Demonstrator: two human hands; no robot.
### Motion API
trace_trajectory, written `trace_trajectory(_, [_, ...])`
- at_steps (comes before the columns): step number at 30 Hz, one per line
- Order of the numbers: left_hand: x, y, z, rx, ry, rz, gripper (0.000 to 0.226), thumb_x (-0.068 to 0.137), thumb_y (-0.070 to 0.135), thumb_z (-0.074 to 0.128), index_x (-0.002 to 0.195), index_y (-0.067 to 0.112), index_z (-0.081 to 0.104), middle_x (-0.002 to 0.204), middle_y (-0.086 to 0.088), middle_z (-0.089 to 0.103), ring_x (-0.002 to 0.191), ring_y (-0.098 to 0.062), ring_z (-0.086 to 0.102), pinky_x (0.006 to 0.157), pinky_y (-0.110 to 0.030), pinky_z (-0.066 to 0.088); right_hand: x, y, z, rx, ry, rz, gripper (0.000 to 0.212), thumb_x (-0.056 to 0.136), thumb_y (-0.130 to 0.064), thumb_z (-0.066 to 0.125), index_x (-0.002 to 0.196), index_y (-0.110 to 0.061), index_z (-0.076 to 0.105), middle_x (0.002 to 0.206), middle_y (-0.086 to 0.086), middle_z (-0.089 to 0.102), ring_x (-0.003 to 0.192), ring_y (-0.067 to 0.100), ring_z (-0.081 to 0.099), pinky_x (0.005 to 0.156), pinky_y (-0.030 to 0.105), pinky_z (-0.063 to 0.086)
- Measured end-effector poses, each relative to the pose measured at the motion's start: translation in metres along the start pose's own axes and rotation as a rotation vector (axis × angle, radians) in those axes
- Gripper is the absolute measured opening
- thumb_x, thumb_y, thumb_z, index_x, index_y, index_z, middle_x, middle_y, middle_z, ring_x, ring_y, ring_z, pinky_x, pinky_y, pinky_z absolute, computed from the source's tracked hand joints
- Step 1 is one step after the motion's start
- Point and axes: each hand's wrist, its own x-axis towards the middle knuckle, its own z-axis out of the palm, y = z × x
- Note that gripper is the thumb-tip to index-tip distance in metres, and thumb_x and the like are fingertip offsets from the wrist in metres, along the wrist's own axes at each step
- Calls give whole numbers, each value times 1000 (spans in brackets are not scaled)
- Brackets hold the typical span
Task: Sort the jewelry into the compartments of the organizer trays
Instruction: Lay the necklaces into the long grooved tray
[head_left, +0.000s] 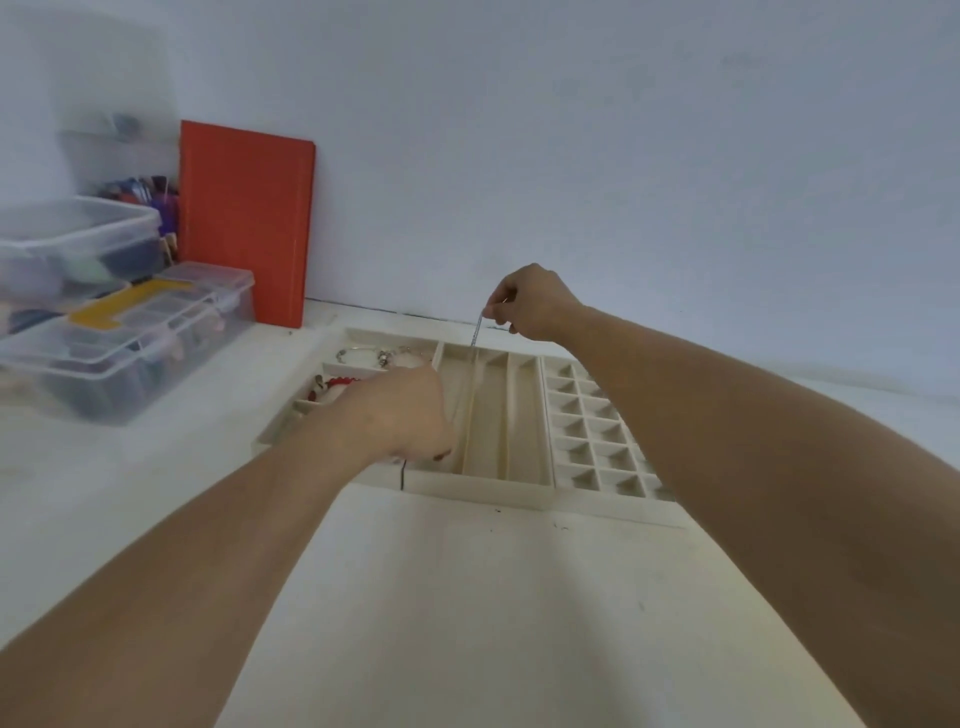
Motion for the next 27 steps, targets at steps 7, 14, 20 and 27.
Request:
trace_trajectory(7, [2, 0, 4, 56, -137, -63, 19, 78, 10, 63, 60, 12, 68, 72, -5, 74, 63, -22, 60, 55, -26, 42, 11, 2, 31, -150, -59, -26, 5, 89, -27, 75, 86, -24, 73, 91, -5, 70, 85, 15, 63, 81, 33, 54])
trace_trajectory(14, [6, 4, 7, 52, -149, -64, 27, 83, 10, 64, 56, 15, 68, 76, -2, 77, 66, -20, 64, 76, -33, 58, 15, 0, 41, -284, -104, -25, 7, 89, -22, 73, 84, -28, 74, 89, -8, 71, 87, 15, 68, 81, 34, 58])
trace_trajectory(20, [7, 2, 6, 62, -174, -66, 31, 84, 17, 68, 53, 16, 67, 80, -2, 78, 61, -18, 58, 69, -28, 53, 17, -2, 49, -353, -130, -25, 8, 87, -22, 74, 85, -30, 72, 97, -5, 73, 90, 16, 67, 75, 30, 53])
trace_trajectory(27, [4, 5, 6, 97, -202, -83, 28, 88, 14, 64, 60, 16, 69, 76, -4, 75, 61, -19, 55, 60, -25, 46, 18, -1, 56, -387, -127, -41, 8, 86, -22, 74, 87, -30, 73, 99, -5, 73, 96, 17, 65, 80, 31, 53])
